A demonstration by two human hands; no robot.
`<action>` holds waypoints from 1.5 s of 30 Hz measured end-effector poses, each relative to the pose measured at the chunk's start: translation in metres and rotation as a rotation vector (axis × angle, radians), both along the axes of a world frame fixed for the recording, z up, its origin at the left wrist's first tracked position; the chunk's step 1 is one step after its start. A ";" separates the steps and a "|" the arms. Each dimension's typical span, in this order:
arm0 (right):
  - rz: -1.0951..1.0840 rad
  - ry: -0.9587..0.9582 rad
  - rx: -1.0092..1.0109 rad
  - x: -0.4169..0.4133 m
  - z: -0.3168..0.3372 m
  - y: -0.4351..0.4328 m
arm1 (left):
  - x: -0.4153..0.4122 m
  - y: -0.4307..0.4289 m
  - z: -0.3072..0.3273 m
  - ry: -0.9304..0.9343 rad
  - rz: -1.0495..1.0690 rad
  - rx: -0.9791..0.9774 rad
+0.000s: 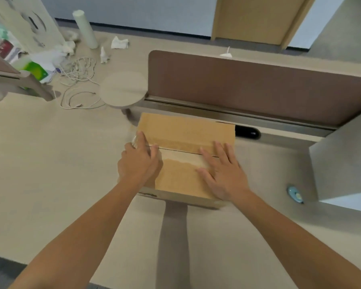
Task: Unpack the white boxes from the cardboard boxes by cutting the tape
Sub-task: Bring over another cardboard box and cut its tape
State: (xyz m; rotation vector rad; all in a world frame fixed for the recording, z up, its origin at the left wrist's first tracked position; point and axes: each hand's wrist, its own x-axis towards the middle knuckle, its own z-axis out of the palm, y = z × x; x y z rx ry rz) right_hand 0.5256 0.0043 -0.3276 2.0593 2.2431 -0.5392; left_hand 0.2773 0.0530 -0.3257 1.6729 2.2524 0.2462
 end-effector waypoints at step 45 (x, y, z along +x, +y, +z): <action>-0.903 1.047 -0.110 0.277 -0.052 -0.035 | 0.365 0.049 0.036 0.280 -0.581 -0.343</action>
